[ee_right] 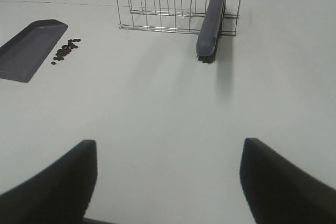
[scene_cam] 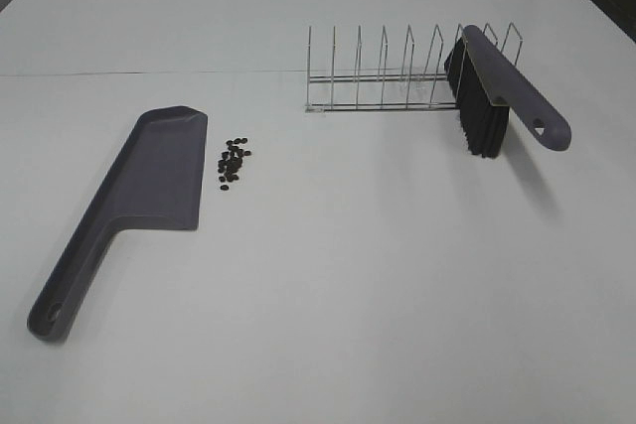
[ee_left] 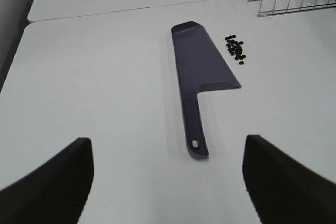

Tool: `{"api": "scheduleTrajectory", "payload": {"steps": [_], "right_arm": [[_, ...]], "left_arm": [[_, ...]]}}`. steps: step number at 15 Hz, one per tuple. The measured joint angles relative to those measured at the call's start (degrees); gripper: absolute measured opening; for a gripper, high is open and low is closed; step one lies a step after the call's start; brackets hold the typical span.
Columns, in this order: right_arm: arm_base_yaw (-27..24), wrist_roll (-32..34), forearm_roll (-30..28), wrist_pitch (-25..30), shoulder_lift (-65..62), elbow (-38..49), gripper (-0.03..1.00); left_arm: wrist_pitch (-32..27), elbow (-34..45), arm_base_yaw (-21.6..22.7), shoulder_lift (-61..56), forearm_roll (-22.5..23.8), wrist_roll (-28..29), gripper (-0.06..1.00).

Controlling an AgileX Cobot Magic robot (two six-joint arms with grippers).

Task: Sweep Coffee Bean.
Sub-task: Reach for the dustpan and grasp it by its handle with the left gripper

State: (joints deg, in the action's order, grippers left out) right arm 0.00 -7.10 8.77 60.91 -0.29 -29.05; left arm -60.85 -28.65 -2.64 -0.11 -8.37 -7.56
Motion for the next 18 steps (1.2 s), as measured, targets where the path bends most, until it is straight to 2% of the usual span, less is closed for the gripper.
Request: {"api": "scheduleTrajectory", "payload": {"steps": [18], "right_arm": [[0.00,0.00,0.00,0.00,0.00,0.00,0.64]], "left_arm": [[0.00,0.00,0.00,0.00,0.00,0.00,0.72]]}}
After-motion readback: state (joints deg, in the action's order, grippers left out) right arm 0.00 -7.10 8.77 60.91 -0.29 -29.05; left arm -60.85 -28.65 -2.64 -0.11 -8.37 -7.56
